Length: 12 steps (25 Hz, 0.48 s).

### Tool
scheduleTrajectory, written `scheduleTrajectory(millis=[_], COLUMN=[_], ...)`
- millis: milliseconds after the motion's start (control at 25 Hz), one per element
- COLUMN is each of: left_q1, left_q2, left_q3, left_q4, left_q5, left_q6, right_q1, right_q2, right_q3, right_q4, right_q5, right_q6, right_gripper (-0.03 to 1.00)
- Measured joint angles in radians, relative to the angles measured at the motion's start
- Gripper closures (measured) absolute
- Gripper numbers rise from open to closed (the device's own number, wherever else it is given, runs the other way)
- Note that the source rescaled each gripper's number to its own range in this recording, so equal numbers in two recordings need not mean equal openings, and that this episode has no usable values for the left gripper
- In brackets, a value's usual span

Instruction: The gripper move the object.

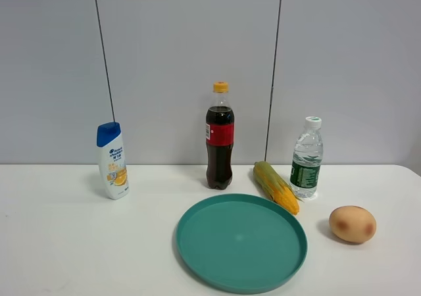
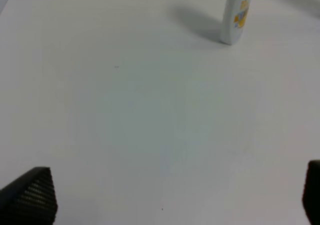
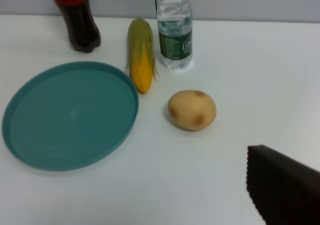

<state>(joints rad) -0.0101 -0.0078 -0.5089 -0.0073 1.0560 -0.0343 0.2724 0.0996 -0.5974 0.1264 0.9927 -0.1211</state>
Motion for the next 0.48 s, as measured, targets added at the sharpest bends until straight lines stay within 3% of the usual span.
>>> scheduleTrajectory(millis=[320, 480], left_q1=[0.000, 0.000], left_q2=[0.000, 0.000], left_q3=[0.000, 0.000], left_q4=[0.000, 0.000], left_q5=[0.000, 0.000], left_q6=[0.000, 0.000], right_q1=[0.000, 0.000], right_q2=[-0.101, -0.101], right_q3=[0.079, 0.080], right_q4=[0.000, 0.000], right_q5=[-0.013, 0.063], right_q6=[-0.011, -0.010], right_gripper=[-0.03, -0.03])
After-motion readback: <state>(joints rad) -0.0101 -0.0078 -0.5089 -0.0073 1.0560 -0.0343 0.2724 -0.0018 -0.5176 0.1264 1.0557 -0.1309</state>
